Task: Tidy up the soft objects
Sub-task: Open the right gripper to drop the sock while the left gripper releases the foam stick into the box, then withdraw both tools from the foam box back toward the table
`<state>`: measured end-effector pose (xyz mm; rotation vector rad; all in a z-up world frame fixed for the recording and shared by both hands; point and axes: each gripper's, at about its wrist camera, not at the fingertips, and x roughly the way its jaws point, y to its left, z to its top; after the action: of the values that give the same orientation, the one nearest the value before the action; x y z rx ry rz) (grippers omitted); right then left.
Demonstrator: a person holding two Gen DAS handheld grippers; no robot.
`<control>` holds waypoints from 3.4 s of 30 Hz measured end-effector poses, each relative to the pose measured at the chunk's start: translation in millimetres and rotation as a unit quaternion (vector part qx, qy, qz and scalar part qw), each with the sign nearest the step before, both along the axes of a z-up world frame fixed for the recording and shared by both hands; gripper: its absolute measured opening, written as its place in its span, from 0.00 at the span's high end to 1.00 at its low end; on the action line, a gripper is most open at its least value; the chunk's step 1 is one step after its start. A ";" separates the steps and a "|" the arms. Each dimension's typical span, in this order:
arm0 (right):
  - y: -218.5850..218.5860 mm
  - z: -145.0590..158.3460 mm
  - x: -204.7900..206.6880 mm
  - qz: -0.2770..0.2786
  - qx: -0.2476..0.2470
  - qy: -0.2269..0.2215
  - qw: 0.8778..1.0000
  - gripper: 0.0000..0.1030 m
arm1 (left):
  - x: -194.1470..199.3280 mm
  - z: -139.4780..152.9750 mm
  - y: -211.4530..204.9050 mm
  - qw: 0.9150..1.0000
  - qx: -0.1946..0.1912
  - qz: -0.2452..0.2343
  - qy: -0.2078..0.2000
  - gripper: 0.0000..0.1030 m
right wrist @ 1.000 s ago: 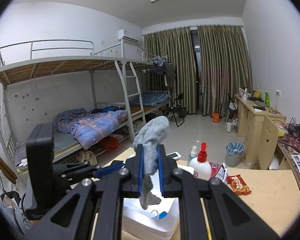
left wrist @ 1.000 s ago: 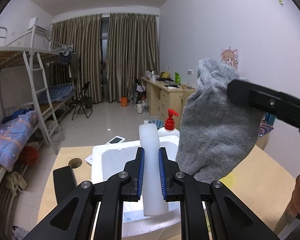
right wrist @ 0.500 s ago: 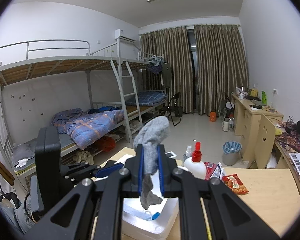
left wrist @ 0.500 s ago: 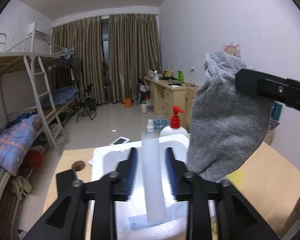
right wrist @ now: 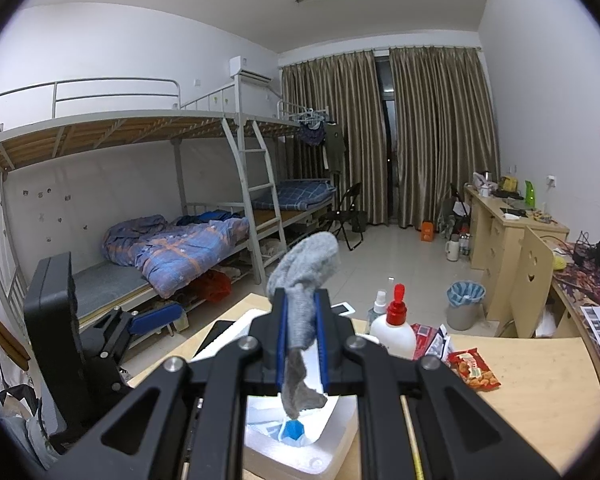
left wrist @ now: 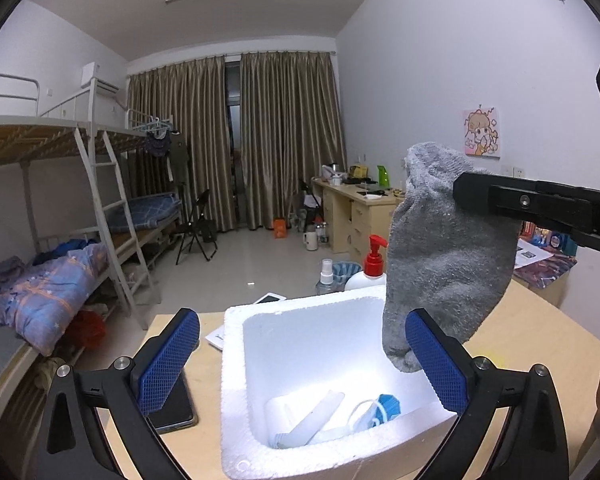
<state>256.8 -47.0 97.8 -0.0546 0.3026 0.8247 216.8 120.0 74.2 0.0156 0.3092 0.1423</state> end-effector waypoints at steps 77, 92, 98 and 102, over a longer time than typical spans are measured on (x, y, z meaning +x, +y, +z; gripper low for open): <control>-5.3 -25.2 -6.9 -0.037 -0.043 0.044 0.997 0.00 | -88.3 17.3 0.4 0.997 -0.026 0.052 -0.048 0.00; -37.2 -28.7 -19.3 -0.040 -0.006 0.047 0.998 0.00 | -101.6 22.8 -16.4 0.997 -0.020 0.042 -0.054 0.00; -48.8 -30.3 -23.1 -0.061 -0.009 0.048 0.997 0.00 | -106.9 22.3 -24.8 0.998 -0.018 0.029 -0.055 0.00; -54.8 -38.3 -25.3 -0.073 -0.024 0.056 0.995 0.00 | -110.3 22.2 -30.5 0.998 -0.021 0.020 -0.057 0.00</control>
<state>231.5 -101.8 59.5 -0.0308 0.4279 0.6768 106.5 89.6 96.4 -0.0396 0.1983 0.1750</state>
